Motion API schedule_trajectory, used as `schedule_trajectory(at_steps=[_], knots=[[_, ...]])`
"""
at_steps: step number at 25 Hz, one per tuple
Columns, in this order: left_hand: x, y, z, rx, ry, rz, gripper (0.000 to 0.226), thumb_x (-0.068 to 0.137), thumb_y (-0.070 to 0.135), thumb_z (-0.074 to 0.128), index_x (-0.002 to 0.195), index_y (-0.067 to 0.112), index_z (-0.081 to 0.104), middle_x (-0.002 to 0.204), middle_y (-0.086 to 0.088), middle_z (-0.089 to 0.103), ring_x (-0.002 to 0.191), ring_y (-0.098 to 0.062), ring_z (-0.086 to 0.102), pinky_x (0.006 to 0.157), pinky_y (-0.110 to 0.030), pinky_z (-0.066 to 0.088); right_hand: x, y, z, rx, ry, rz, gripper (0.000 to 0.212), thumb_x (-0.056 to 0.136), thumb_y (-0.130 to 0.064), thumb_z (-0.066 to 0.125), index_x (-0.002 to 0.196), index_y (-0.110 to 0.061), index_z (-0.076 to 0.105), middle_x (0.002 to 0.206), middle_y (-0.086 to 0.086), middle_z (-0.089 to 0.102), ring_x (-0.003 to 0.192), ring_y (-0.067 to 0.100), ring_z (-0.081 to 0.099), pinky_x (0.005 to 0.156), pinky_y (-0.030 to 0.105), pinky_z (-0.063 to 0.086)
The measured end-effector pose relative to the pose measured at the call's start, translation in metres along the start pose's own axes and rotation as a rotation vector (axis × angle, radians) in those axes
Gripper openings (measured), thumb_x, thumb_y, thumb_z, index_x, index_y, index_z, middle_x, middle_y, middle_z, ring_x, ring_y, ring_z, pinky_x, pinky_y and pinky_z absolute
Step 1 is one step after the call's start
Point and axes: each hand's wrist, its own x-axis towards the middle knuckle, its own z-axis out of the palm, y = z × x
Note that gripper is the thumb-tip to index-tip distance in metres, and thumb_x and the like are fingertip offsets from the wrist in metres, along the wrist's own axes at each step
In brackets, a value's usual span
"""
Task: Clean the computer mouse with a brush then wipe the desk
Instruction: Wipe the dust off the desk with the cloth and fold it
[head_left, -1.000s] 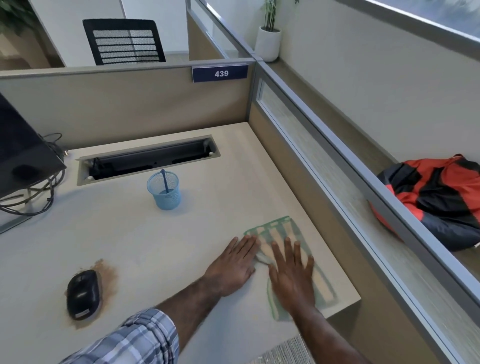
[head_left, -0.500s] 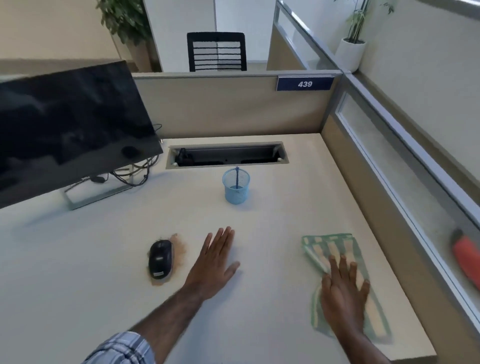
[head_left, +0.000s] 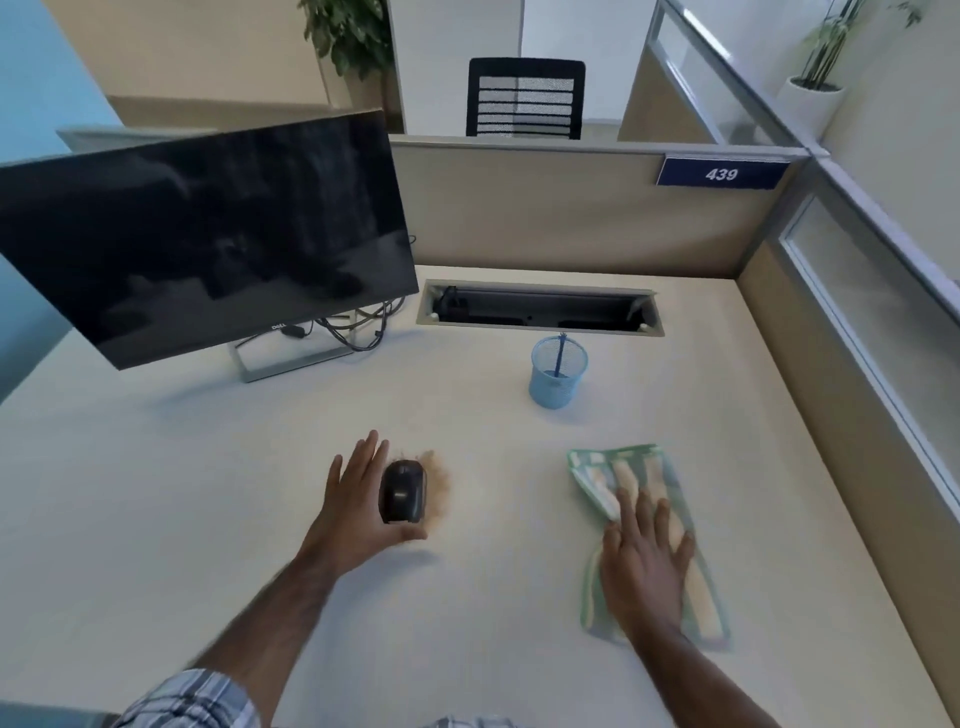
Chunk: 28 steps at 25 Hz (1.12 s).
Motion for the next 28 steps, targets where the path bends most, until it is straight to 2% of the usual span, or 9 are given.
schedule_trajectory(at_steps=[4,9,16,23,28], knots=[[-0.001,-0.022,-0.006,0.036,-0.071,0.011,0.156,0.043,0.105,0.055,0.164,0.021,0.006,0.166,0.013,-0.028,0.153,-0.007,-0.027,0.124,-0.036,-0.018,-0.006,-0.051,0.007,0.056,-0.024,-0.045,0.064,0.102,-0.035,0.027,0.161,-0.036,0.003,0.170,-0.003,0.009,0.156,0.019,0.001,0.122,0.056,-0.002],[0.007,-0.033,-0.009,0.043,-0.106,0.078,0.155,0.042,0.106,0.057,0.164,0.022,0.008,0.162,0.016,-0.038,0.152,-0.006,-0.028,0.117,-0.029,-0.029,-0.007,-0.088,0.017,0.046,-0.040,-0.050,0.063,0.102,-0.036,0.021,0.161,-0.037,-0.001,0.170,-0.007,0.001,0.156,0.018,-0.004,0.122,0.056,-0.003],[0.020,-0.037,-0.005,0.072,-0.147,0.143,0.150,0.043,0.106,0.056,0.161,0.026,0.011,0.166,0.007,-0.032,0.152,-0.011,-0.030,0.127,-0.050,-0.008,-0.006,-0.110,0.024,0.037,-0.025,-0.024,0.064,0.102,-0.036,0.022,0.161,-0.037,-0.003,0.170,-0.007,0.000,0.156,0.016,-0.006,0.123,0.055,-0.005],[0.026,-0.034,-0.004,0.081,-0.155,0.139,0.148,0.045,0.105,0.055,0.161,0.020,0.014,0.167,0.004,-0.030,0.151,-0.011,-0.033,0.127,-0.049,-0.010,-0.006,-0.111,0.026,0.016,0.003,-0.016,0.066,0.102,-0.037,0.024,0.159,-0.040,-0.007,0.170,-0.009,0.000,0.156,0.016,-0.004,0.123,0.053,-0.005],[0.026,-0.033,-0.005,0.112,-0.150,0.155,0.137,0.053,0.100,0.057,0.159,0.021,0.020,0.167,0.003,-0.029,0.152,-0.013,-0.031,0.126,-0.050,-0.011,-0.006,-0.111,0.028,0.010,0.011,-0.013,0.066,0.102,-0.037,0.024,0.159,-0.040,-0.009,0.170,-0.009,-0.002,0.156,0.016,-0.005,0.123,0.053,-0.005]])
